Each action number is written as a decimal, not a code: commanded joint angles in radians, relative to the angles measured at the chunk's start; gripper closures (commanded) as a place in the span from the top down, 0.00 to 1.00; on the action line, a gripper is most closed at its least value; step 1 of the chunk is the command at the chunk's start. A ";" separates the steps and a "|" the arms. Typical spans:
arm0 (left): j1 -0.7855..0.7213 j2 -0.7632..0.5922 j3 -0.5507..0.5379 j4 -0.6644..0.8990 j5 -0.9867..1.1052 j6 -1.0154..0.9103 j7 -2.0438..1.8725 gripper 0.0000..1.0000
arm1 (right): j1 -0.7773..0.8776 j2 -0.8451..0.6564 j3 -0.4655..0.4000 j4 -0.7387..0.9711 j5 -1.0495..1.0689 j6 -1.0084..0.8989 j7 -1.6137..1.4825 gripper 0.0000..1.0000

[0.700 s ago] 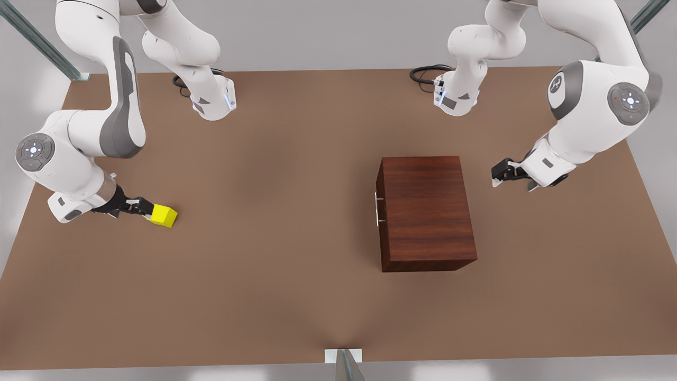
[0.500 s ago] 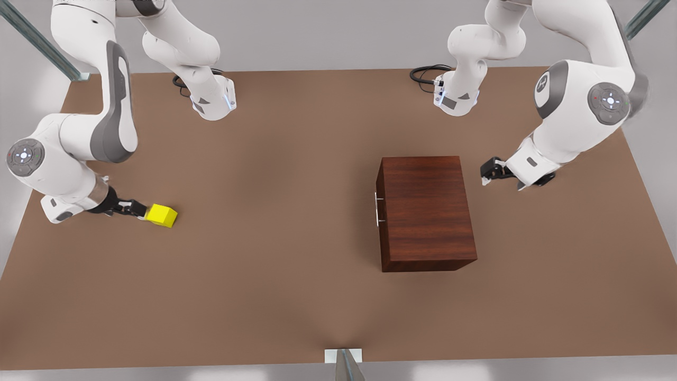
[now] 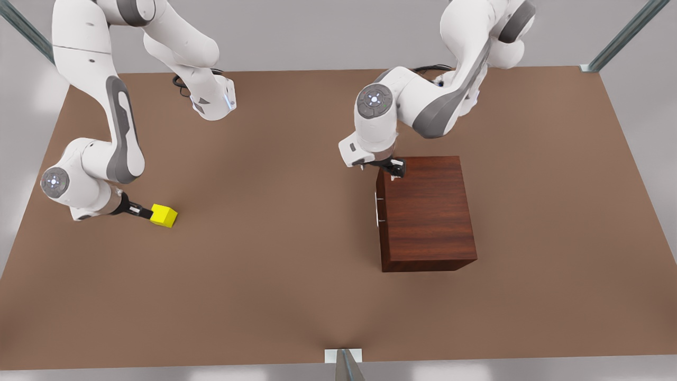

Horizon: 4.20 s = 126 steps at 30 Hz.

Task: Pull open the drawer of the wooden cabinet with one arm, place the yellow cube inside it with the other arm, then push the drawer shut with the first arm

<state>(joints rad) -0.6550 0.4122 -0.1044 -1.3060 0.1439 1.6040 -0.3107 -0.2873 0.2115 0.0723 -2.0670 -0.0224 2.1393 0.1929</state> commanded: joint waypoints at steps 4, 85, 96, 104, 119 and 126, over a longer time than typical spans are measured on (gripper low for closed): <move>-0.035 0.112 0.000 0.060 0.092 0.094 -0.570 1.00 | -0.007 0.000 0.001 -0.100 0.007 0.238 0.106 1.00; -0.137 0.384 0.008 0.090 0.339 0.275 -0.860 1.00 | -0.023 0.029 0.136 0.094 -0.123 -0.055 0.330 0.66; -0.155 0.392 0.008 0.099 0.338 0.309 -0.890 1.00 | 0.008 0.039 0.170 0.219 -0.102 -0.173 0.457 0.67; -0.170 0.399 0.008 0.103 0.338 0.317 -0.907 1.00 | 0.007 0.060 0.173 0.340 -0.068 -0.280 0.511 0.67; -0.190 0.398 0.005 0.105 0.341 0.335 -0.907 1.00 | 0.008 0.058 0.218 0.350 -0.044 -0.279 0.669 0.67; -0.189 0.246 -0.090 0.105 0.237 0.068 -0.875 1.00 | 0.010 0.058 0.245 0.355 -0.044 -0.279 0.714 0.67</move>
<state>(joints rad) -0.8432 0.6839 -0.1796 -1.1981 0.4775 1.7471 -1.2240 -0.2779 0.2709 0.3161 -1.7128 -0.0623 1.8675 0.7608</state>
